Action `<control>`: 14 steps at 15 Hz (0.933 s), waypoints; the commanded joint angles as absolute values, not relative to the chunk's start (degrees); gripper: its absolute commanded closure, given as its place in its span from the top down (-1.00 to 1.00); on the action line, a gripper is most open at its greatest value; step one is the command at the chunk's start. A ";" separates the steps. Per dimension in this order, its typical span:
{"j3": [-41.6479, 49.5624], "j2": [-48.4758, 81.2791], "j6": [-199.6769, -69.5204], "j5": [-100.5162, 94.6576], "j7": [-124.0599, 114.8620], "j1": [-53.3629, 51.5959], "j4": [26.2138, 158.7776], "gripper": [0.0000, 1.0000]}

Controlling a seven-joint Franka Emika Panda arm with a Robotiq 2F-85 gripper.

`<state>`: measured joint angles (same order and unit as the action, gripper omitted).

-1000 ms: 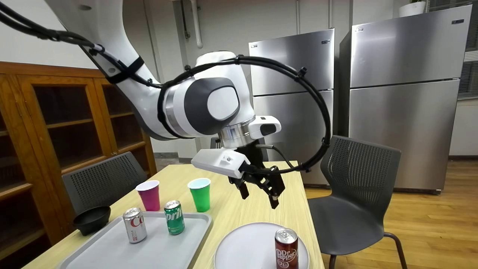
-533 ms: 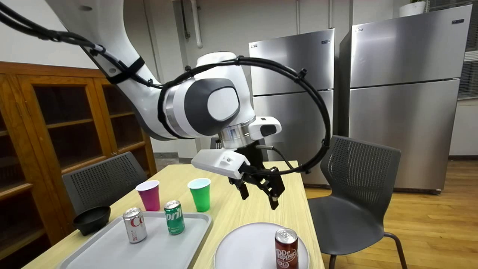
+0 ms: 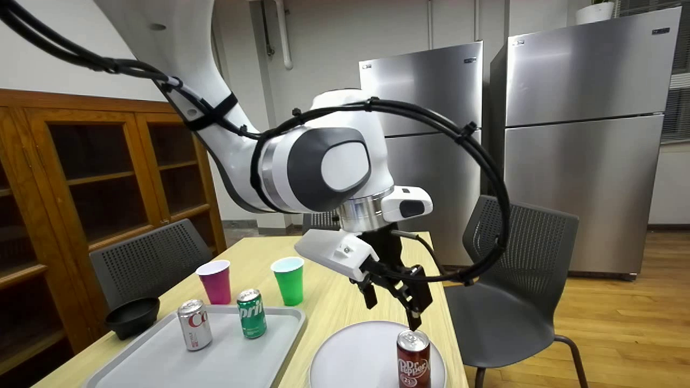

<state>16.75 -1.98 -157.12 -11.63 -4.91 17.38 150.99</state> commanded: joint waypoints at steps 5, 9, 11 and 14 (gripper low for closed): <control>17.96 4.89 -154.49 -7.08 -6.31 17.36 145.72 1.00; 17.84 8.24 -155.08 -3.77 -6.42 16.97 143.50 1.00; 17.91 9.80 -155.18 -3.05 -6.59 16.80 142.25 1.00; 17.41 11.75 -154.64 -0.95 -5.45 16.97 140.66 1.00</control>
<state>18.12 9.41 -156.62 -3.58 -6.19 17.13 143.53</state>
